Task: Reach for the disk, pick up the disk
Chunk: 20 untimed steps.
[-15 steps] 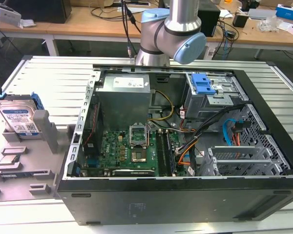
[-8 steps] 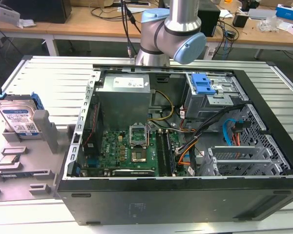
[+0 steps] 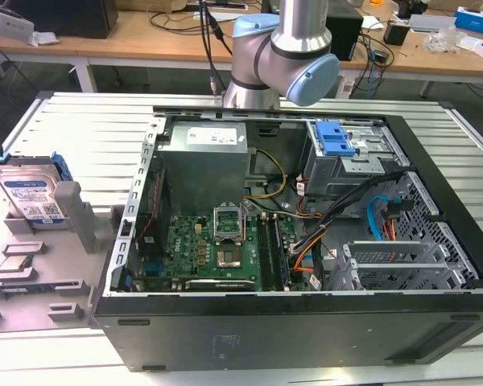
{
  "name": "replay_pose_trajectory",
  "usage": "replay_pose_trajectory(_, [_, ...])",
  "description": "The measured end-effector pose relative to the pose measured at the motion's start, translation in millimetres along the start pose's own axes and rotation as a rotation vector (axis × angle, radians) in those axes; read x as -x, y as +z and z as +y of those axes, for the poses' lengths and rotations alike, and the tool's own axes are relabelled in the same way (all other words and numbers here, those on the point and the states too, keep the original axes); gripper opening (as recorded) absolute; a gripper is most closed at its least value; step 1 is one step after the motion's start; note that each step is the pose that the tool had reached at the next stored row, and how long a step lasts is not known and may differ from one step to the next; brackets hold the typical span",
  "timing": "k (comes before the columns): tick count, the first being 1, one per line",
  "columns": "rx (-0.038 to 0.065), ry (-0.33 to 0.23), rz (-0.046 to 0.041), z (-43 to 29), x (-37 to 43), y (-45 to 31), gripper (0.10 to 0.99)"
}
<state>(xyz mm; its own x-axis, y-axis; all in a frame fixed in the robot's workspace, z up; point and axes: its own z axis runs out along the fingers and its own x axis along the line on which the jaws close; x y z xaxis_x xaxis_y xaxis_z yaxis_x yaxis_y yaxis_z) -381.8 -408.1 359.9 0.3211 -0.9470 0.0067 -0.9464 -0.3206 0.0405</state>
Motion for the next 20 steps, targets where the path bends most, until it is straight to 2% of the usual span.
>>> replay_pose_trajectory(7, [0.003,0.101,0.0017,0.0,0.0,0.3,0.106])
replay_pose_trajectory(9, [0.004,0.151,0.0017,0.0,0.0,0.5,0.106])
replay_pose_trajectory(13, [0.005,0.216,0.0023,0.0,0.0,0.7,0.106])
replay_pose_trajectory(15, [0.007,0.264,0.0040,0.0,-0.1,1.0,0.106])
replay_pose_trajectory(20, [0.009,0.344,0.0078,0.0,0.0,1.3,0.106])
